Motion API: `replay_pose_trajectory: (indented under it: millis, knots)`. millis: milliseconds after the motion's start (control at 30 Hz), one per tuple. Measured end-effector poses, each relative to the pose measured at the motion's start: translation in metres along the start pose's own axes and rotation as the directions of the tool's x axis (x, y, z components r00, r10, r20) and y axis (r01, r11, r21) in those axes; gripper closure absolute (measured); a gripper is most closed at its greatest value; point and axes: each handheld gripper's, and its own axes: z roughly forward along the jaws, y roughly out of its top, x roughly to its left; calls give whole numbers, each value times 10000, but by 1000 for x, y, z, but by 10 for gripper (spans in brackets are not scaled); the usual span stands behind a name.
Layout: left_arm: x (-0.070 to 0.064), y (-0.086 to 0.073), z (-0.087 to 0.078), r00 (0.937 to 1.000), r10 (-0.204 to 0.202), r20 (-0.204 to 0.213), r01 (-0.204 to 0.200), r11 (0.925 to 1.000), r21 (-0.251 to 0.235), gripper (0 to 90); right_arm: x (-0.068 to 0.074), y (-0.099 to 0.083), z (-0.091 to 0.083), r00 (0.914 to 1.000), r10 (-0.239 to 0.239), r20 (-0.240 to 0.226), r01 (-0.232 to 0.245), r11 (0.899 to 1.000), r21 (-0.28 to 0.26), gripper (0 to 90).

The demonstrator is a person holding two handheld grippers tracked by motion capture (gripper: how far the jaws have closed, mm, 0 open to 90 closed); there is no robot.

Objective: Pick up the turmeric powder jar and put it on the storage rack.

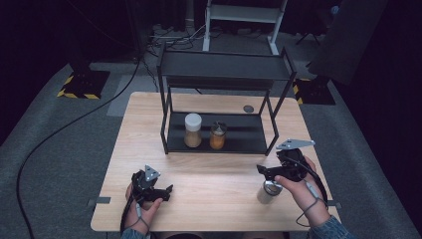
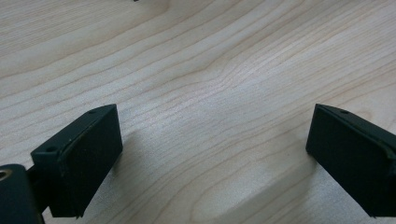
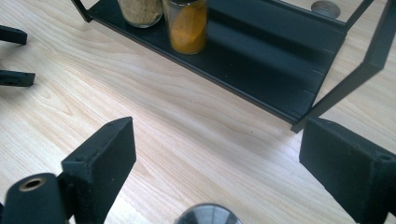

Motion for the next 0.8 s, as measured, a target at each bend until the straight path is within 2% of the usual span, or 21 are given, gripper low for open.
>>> replay_pose_trajectory:
  millis: [400,800]
  knots:
    - [0,0,0,10000,0,1,0,10000,0,34,-2,-29,-6,9995,215,-244,-219,9996,-179,103]
    - [0,0,0,10000,5,0,-5,10000,7,34,-1,-54,-3,9996,101,-266,-106,9998,-184,101]
